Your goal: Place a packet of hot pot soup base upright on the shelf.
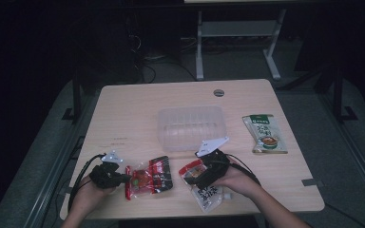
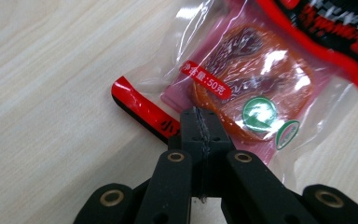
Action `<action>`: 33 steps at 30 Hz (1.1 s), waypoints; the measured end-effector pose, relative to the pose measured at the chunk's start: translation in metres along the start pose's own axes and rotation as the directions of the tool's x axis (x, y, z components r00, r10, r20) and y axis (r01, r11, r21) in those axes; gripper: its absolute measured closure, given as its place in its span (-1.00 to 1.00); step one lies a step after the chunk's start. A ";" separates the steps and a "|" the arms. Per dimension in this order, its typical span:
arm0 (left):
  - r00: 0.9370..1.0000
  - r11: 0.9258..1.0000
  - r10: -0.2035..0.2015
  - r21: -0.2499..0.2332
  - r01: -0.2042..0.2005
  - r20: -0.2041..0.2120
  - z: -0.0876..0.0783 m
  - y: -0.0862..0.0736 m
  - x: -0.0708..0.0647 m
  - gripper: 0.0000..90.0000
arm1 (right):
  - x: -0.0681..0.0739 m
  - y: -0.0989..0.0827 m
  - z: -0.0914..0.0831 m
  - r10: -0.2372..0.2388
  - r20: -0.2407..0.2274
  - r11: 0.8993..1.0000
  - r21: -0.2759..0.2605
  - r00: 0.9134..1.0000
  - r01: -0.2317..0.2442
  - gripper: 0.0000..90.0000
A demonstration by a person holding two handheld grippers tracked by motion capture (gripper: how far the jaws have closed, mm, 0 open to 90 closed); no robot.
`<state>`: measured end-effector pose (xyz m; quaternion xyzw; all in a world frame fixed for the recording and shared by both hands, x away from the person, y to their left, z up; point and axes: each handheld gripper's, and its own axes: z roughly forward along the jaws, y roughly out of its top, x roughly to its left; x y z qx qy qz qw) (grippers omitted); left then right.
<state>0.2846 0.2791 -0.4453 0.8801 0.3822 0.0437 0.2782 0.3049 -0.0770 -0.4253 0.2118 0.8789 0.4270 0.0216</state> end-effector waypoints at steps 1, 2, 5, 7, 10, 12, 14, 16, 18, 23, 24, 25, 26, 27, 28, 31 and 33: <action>1.000 1.000 -0.004 0.007 0.004 -0.002 0.001 0.000 0.000 1.00 | 0.001 0.002 0.004 -0.002 -0.008 1.000 0.005 1.000 0.002 -1.00; 1.000 1.000 -0.003 0.016 0.003 -0.007 0.001 -0.001 0.000 1.00 | 0.003 0.006 0.013 -0.005 -0.027 1.000 0.016 1.000 0.006 -1.00; 1.000 1.000 0.004 0.019 -0.003 -0.009 0.001 0.000 0.000 1.00 | 0.004 0.013 0.026 -0.003 -0.066 1.000 0.021 0.998 0.005 -1.00; 1.000 1.000 0.006 0.019 -0.006 -0.012 0.002 0.000 -0.001 1.00 | 0.005 0.016 0.034 0.009 -0.097 1.000 0.017 0.995 -0.007 -1.00; 1.000 1.000 0.008 0.022 -0.008 -0.013 0.001 0.000 0.000 1.00 | 0.004 0.021 0.045 0.034 -0.130 0.999 0.019 0.991 -0.032 -1.00; 1.000 1.000 0.006 0.022 -0.006 -0.013 0.001 0.000 0.000 1.00 | 0.004 0.022 0.048 0.043 -0.135 0.999 0.021 0.990 -0.040 -0.99; 1.000 1.000 0.010 0.026 -0.010 -0.016 0.001 0.000 0.000 1.00 | 0.002 0.023 0.056 0.056 -0.147 0.998 0.021 0.987 -0.054 -0.92; 1.000 1.000 0.003 0.018 -0.003 -0.020 0.002 0.000 -0.001 1.00 | 0.001 0.025 0.065 0.066 -0.146 0.998 0.033 0.987 -0.062 -0.91; 1.000 1.000 0.009 0.024 -0.008 -0.018 0.001 0.000 0.000 1.00 | 0.001 0.025 0.070 0.070 -0.147 0.997 0.045 0.987 -0.064 -0.90; 1.000 1.000 -0.002 0.022 0.003 -0.020 0.001 0.000 -0.001 1.00 | 0.002 0.026 0.081 0.081 -0.171 0.996 0.057 0.982 -0.072 -0.86; 1.000 1.000 -0.002 0.022 0.003 -0.020 0.001 0.000 -0.001 1.00 | 0.002 0.026 0.081 0.081 -0.171 0.996 0.057 0.982 -0.072 -0.86; 1.000 1.000 -0.004 0.023 0.004 -0.021 0.001 -0.001 -0.001 1.00 | 0.005 0.026 0.086 0.079 -0.183 0.996 0.059 0.980 -0.069 -0.79; 1.000 1.000 -0.004 0.023 0.004 -0.021 0.001 -0.001 -0.001 1.00 | 0.007 0.027 0.088 0.082 -0.192 0.996 0.061 0.978 -0.072 -0.76; 1.000 1.000 -0.007 0.021 0.007 -0.022 0.001 -0.001 -0.001 1.00 | 0.008 0.027 0.090 0.085 -0.198 0.995 0.064 0.976 -0.074 -0.74; 1.000 1.000 -0.007 0.021 0.007 -0.023 0.001 -0.001 -0.001 1.00 | 0.009 0.028 0.093 0.079 -0.204 0.996 0.062 0.976 -0.067 -0.70; 1.000 1.000 -0.008 0.020 0.009 -0.024 0.001 -0.001 -0.001 1.00 | 0.011 0.030 0.097 0.090 -0.224 0.995 0.056 0.971 -0.079 -0.62; 1.000 1.000 -0.010 0.018 0.011 -0.022 0.001 -0.001 -0.001 1.00 | 0.013 0.031 0.098 0.096 -0.235 0.995 0.041 0.967 -0.089 -0.43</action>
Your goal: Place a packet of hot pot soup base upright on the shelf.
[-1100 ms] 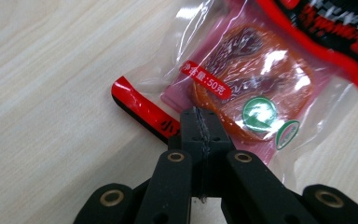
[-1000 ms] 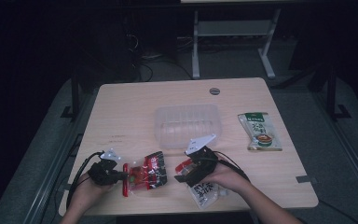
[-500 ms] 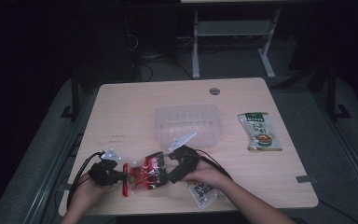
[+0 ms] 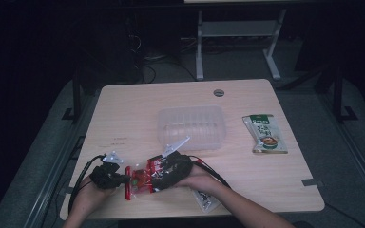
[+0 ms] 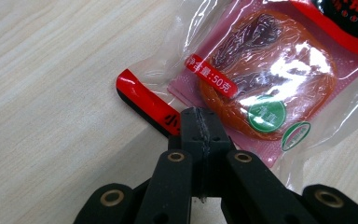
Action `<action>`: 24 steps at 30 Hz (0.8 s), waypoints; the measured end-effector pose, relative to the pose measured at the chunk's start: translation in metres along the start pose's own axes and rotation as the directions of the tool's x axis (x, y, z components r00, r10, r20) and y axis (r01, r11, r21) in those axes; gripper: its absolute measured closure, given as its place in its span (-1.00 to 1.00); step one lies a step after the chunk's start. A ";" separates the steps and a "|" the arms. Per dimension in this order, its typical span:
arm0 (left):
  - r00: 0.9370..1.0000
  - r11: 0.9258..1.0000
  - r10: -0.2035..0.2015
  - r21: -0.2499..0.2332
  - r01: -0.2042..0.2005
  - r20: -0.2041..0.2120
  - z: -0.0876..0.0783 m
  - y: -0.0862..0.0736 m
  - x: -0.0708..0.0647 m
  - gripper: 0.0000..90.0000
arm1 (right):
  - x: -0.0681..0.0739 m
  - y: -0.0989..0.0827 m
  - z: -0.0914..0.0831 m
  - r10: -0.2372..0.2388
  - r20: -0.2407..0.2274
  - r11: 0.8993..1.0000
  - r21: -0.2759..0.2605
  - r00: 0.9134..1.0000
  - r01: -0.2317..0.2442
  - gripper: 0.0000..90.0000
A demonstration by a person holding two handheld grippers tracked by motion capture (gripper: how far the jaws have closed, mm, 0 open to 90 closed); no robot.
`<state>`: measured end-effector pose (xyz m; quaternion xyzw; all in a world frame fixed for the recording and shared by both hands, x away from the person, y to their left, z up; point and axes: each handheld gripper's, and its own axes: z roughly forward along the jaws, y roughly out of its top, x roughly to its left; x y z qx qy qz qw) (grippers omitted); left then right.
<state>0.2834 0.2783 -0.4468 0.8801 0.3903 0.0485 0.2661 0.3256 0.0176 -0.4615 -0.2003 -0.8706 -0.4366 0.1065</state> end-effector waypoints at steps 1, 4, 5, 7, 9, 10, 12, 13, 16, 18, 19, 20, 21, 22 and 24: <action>1.000 1.000 0.004 0.000 -0.004 -0.002 0.000 0.000 0.000 1.00 | 0.000 0.000 0.000 -0.013 -0.002 1.000 -0.004 1.000 0.013 -0.34; 1.000 1.000 0.005 -0.002 -0.005 -0.003 0.000 0.000 0.000 1.00 | 0.003 0.002 0.001 -0.019 0.004 1.000 -0.025 1.000 0.019 -0.09; 1.000 1.000 0.005 -0.002 -0.005 -0.003 0.000 0.000 0.000 1.00 | 0.004 0.003 0.001 -0.024 0.009 0.999 -0.029 1.000 0.024 0.01; 1.000 1.000 0.001 -0.004 -0.001 0.001 0.000 0.000 0.000 1.00 | 0.004 0.003 0.000 -0.025 0.009 0.999 -0.036 1.000 0.025 0.08; 1.000 1.000 -0.003 -0.007 0.003 0.003 0.000 0.000 0.000 1.00 | 0.003 0.003 -0.002 -0.015 0.006 0.999 -0.035 1.000 0.015 0.22; 1.000 1.000 -0.006 -0.008 0.006 0.003 0.000 0.000 0.000 1.00 | 0.002 0.003 -0.002 -0.023 0.009 0.999 -0.034 1.000 0.023 0.35; 1.000 1.000 -0.007 -0.007 0.007 0.004 0.000 -0.001 0.000 1.00 | 0.003 0.004 -0.002 -0.039 0.013 0.999 -0.036 0.999 0.040 0.47; 1.000 1.000 -0.007 -0.007 0.007 0.004 0.000 -0.001 0.000 1.00 | 0.003 0.004 -0.002 -0.039 0.013 0.999 -0.036 0.999 0.040 0.47; 1.000 1.000 -0.010 -0.014 0.010 0.012 0.000 -0.001 0.002 1.00 | 0.006 0.005 -0.001 -0.065 0.013 0.997 -0.047 0.998 0.066 0.76; 1.000 1.000 -0.004 -0.014 0.004 0.010 0.000 -0.001 0.001 1.00 | 0.006 0.005 -0.001 -0.088 0.018 0.995 -0.036 0.996 0.089 0.91; 1.000 1.000 -0.004 -0.014 0.004 0.010 0.000 -0.001 0.001 1.00 | 0.006 0.005 -0.001 -0.088 0.018 0.995 -0.036 0.996 0.089 0.91; 1.000 1.000 0.019 -0.010 -0.019 0.000 0.001 0.000 -0.001 1.00 | 0.006 0.004 0.000 -0.097 0.012 0.995 -0.030 0.995 0.098 0.96; 1.000 1.000 0.019 -0.010 -0.019 0.000 0.001 0.000 -0.001 1.00 | 0.006 0.004 0.000 -0.097 0.012 0.995 -0.030 0.995 0.098 0.96; 1.000 0.999 0.032 -0.010 -0.032 -0.001 0.001 0.000 -0.001 1.00 | 0.007 0.005 -0.001 -0.111 0.013 0.993 -0.032 0.994 0.111 0.98; 0.999 0.999 0.039 -0.006 -0.039 0.009 0.001 0.001 0.000 1.00 | 0.006 0.005 -0.003 -0.120 0.001 0.992 -0.041 0.993 0.119 0.99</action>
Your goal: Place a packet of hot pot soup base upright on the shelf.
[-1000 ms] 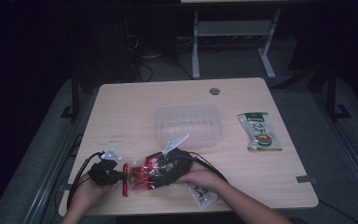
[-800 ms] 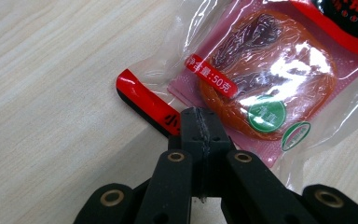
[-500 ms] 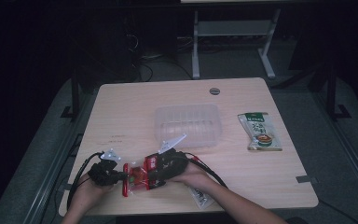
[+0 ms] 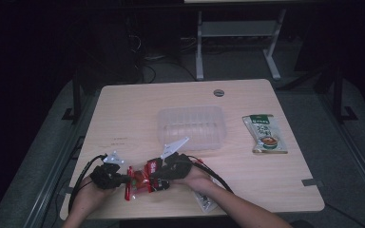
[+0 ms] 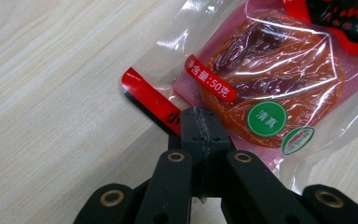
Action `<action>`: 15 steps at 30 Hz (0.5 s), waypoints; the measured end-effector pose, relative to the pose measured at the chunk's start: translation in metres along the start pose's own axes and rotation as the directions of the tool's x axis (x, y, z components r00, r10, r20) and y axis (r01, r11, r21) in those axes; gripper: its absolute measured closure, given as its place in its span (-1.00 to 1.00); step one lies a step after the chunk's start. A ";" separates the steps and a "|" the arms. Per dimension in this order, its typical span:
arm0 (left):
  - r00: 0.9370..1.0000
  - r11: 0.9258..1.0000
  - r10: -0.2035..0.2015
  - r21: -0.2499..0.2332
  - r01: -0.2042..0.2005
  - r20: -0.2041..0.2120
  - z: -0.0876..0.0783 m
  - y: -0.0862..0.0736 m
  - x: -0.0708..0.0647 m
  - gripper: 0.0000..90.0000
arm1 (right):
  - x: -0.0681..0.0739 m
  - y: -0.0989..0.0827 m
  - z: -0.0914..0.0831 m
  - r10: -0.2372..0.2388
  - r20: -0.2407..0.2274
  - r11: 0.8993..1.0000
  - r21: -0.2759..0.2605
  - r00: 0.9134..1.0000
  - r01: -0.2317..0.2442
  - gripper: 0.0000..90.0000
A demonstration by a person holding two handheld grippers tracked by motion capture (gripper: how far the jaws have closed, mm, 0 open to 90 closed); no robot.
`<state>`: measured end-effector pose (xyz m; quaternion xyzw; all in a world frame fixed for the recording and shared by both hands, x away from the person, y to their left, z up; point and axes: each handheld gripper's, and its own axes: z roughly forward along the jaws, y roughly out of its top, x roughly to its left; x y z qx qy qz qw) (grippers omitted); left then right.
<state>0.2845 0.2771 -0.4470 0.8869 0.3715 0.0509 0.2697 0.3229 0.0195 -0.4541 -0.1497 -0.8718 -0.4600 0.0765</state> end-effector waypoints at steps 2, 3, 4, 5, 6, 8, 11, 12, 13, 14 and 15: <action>1.000 1.000 0.000 -0.002 0.000 0.012 0.001 0.001 0.000 1.00 | 0.000 0.000 -0.003 -0.004 -0.010 1.000 -0.011 1.000 0.004 0.99; 1.000 1.000 0.003 -0.004 -0.003 0.019 0.001 0.001 0.000 1.00 | 0.000 0.000 -0.004 0.001 -0.027 1.000 -0.021 1.000 -0.002 0.99; 1.000 1.000 0.004 -0.007 -0.004 0.028 0.001 0.002 0.001 1.00 | 0.001 0.000 -0.006 0.004 -0.032 1.000 -0.020 0.999 -0.005 0.99; 0.999 1.000 0.001 -0.013 -0.001 0.034 0.001 0.003 0.001 1.00 | 0.002 0.001 -0.008 0.008 -0.041 1.000 -0.025 0.999 -0.009 0.99; 0.999 1.000 -0.007 -0.023 0.008 0.041 0.000 0.003 0.001 1.00 | 0.002 0.001 -0.010 -0.006 -0.039 1.000 -0.025 0.999 0.005 0.99; 0.999 0.999 -0.014 -0.038 0.016 0.045 -0.001 0.004 0.001 1.00 | 0.002 0.001 -0.012 -0.003 -0.045 0.999 -0.034 0.999 0.001 0.99; 0.998 0.997 -0.021 -0.077 0.026 0.065 -0.004 0.004 0.001 1.00 | 0.002 0.001 -0.019 -0.009 -0.075 0.998 -0.062 0.997 0.005 0.99; 0.998 0.997 -0.014 -0.079 0.019 0.066 -0.005 0.005 0.001 1.00 | 0.002 0.002 -0.021 -0.014 -0.082 0.998 -0.070 0.997 0.009 0.99; 0.998 0.997 -0.014 -0.079 0.019 0.066 -0.005 0.005 0.001 1.00 | 0.002 0.002 -0.021 -0.014 -0.082 0.998 -0.070 0.997 0.009 0.99; 0.998 0.996 -0.013 -0.090 0.019 0.067 -0.005 0.006 0.001 1.00 | 0.005 0.003 -0.024 -0.020 -0.096 0.996 -0.083 0.995 0.012 0.99; 0.997 0.995 -0.003 -0.103 0.011 0.073 -0.005 0.008 -0.001 1.00 | 0.005 0.004 -0.025 -0.027 -0.105 0.996 -0.089 0.994 0.018 0.99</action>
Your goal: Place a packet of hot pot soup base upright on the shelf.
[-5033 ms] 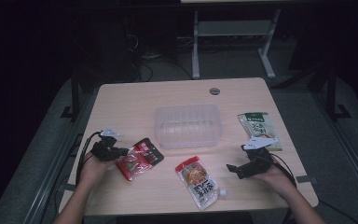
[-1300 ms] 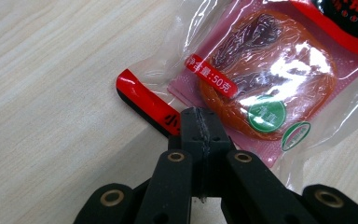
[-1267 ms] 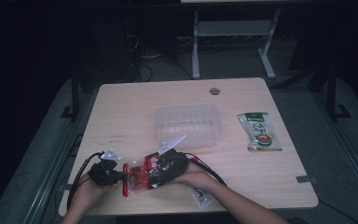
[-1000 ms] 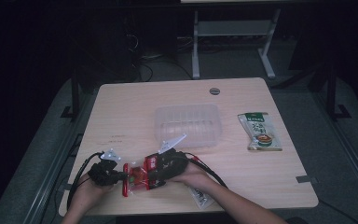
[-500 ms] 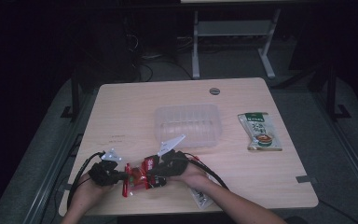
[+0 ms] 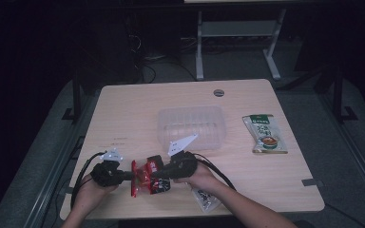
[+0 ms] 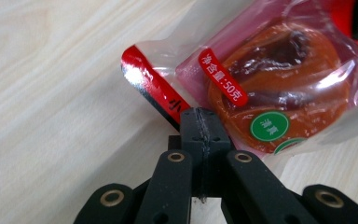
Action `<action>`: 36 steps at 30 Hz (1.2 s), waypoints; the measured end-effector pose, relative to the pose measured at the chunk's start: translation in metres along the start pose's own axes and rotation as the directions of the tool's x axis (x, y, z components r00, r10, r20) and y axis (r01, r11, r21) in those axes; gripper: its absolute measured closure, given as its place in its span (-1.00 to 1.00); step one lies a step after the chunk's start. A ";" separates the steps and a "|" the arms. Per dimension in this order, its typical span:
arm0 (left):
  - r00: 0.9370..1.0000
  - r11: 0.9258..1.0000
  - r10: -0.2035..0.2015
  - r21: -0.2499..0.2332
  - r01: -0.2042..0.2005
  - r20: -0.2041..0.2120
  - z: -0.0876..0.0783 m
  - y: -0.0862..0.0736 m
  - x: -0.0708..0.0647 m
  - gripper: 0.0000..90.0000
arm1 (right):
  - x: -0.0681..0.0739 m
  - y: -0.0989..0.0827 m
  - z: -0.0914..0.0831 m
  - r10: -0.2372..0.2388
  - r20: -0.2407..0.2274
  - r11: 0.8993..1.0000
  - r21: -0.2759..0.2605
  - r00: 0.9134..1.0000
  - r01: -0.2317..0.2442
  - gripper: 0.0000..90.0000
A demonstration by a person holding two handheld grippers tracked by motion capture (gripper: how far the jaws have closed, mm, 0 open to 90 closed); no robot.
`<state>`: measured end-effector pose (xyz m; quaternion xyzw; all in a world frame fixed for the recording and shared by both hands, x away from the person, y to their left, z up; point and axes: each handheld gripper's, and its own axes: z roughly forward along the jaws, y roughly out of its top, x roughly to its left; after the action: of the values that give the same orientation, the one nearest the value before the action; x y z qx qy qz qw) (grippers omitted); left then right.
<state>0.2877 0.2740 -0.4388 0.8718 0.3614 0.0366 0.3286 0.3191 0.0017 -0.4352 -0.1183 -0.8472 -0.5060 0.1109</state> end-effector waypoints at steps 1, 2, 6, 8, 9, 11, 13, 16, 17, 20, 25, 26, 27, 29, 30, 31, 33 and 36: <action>1.000 1.000 0.010 0.005 -0.010 0.002 0.000 0.001 -0.001 1.00 | 0.001 0.001 -0.002 -0.007 -0.008 1.000 -0.004 1.000 0.007 0.99; 1.000 1.000 0.012 0.000 -0.012 0.004 0.002 0.002 -0.002 1.00 | 0.003 0.002 -0.003 -0.009 -0.013 1.000 -0.004 1.000 0.009 0.99; 0.999 0.999 0.033 -0.008 -0.033 0.012 0.004 0.005 -0.006 1.00 | 0.007 0.004 -0.007 -0.036 -0.024 0.999 -0.008 0.999 0.036 0.99; 0.998 0.998 0.058 -0.014 -0.058 0.022 0.007 0.010 -0.011 1.00 | 0.009 0.006 -0.011 -0.054 -0.041 0.998 -0.020 0.998 0.053 0.99; 0.998 0.998 0.060 -0.022 -0.059 0.031 0.009 0.011 -0.013 1.00 | 0.010 0.006 -0.012 -0.050 -0.049 0.998 -0.024 0.998 0.049 0.99; 0.996 0.997 0.077 -0.025 -0.075 0.052 0.012 0.015 -0.017 1.00 | 0.011 0.008 -0.015 -0.048 -0.069 0.998 -0.045 0.996 0.045 0.99; 0.994 0.996 0.081 -0.033 -0.079 0.068 0.015 0.018 -0.023 1.00 | 0.012 0.009 -0.018 -0.055 -0.079 0.997 -0.059 0.995 0.051 0.99; 0.990 0.995 0.099 -0.042 -0.096 0.098 0.020 0.023 -0.030 1.00 | 0.013 0.011 -0.023 -0.059 -0.090 0.996 -0.075 0.994 0.052 0.99; 0.989 0.994 0.103 -0.045 -0.098 0.107 0.021 0.025 -0.032 1.00 | 0.013 0.012 -0.025 -0.060 -0.091 0.996 -0.079 0.994 0.053 0.99; 0.986 0.993 0.115 -0.041 -0.111 0.121 0.024 0.026 -0.035 1.00 | 0.013 0.013 -0.031 -0.058 -0.096 0.994 -0.094 0.994 0.049 0.99; 0.985 0.992 0.113 -0.071 -0.104 0.127 0.021 0.026 -0.036 1.00 | 0.013 0.014 -0.040 -0.060 -0.093 0.993 -0.108 0.994 0.049 0.99; 0.985 0.992 0.113 -0.071 -0.104 0.127 0.021 0.026 -0.036 1.00 | 0.013 0.015 -0.042 -0.059 -0.092 0.993 -0.110 0.994 0.049 0.99; 0.986 0.991 0.114 -0.081 -0.105 0.124 0.019 0.026 -0.034 1.00 | 0.013 0.015 -0.043 -0.059 -0.087 0.993 -0.110 0.994 0.049 0.99; 0.986 0.991 0.111 -0.087 -0.100 0.123 0.016 0.025 -0.032 1.00 | 0.013 0.015 -0.046 -0.056 -0.082 0.993 -0.108 0.995 0.047 0.99; 0.987 0.992 0.104 -0.089 -0.094 0.123 0.016 0.024 -0.032 1.00 | 0.012 0.015 -0.048 -0.058 -0.076 0.992 -0.113 0.995 0.049 0.99; 0.987 0.992 0.104 -0.089 -0.094 0.123 0.016 0.024 -0.032 0.99 | 0.012 0.015 -0.049 -0.053 -0.071 0.993 -0.114 0.996 0.045 0.99; 0.987 0.992 0.097 -0.091 -0.086 0.125 0.014 0.022 -0.030 0.99 | 0.010 0.015 -0.053 -0.050 -0.062 0.992 -0.119 0.997 0.043 0.99; 0.989 0.993 0.088 -0.090 -0.078 0.120 0.012 0.020 -0.028 0.94 | 0.008 0.016 -0.058 -0.043 -0.050 0.991 -0.126 0.998 0.037 0.99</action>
<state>0.2826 0.2388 -0.4316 0.8719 0.3019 0.0115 0.3852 0.3206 -0.0416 -0.3923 -0.0946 -0.8127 -0.5633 0.1155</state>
